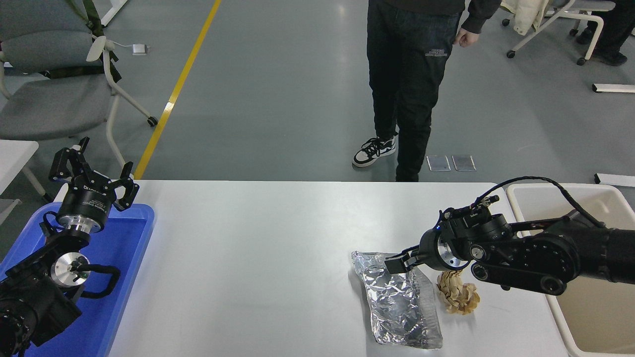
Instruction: Clean the table surface
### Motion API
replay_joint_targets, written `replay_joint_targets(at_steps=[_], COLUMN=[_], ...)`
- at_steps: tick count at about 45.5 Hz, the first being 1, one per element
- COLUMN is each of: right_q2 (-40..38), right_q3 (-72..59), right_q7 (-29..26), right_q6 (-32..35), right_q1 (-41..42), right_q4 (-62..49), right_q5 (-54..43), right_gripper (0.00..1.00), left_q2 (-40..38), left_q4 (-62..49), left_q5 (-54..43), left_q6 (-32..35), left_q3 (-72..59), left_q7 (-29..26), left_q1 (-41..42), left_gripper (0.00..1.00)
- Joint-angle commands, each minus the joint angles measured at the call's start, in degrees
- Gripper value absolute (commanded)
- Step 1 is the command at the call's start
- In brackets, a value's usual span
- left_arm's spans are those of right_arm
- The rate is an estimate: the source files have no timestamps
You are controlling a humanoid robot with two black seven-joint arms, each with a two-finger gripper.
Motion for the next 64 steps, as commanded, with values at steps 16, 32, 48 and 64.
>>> replay_joint_targets(at_steps=[16,32,48,64], right_q2=[2.27,2.19,2.18,1.92], right_q3=[0.17,-0.18,0.96,1.05], right_q7=[1.06,1.94,1.77,1.85], right_q6=[-0.76,-2.34,-5.33,-4.80], right_q1=[-5.63,-6.60,-6.51,-5.11], right_q4=[-5.24,-6.03,-9.02,-7.79], right_q5=[-0.93,-1.02,0.21,1.70], right_gripper=[0.94,0.03,0.00,0.00], left_q2=[0.00,0.00,0.00,0.00], left_q4=[0.04,-0.05,-0.05,0.04], left_q5=[-0.01,-0.01,-0.01,-0.01], left_q6=[0.00,0.00,0.00,0.00], left_q3=[0.00,0.00,0.00,0.00], left_q7=[0.00,0.00,0.00,0.00], left_q1=[0.00,0.00,0.00,0.00], left_gripper=[1.00,1.00,1.00,1.00])
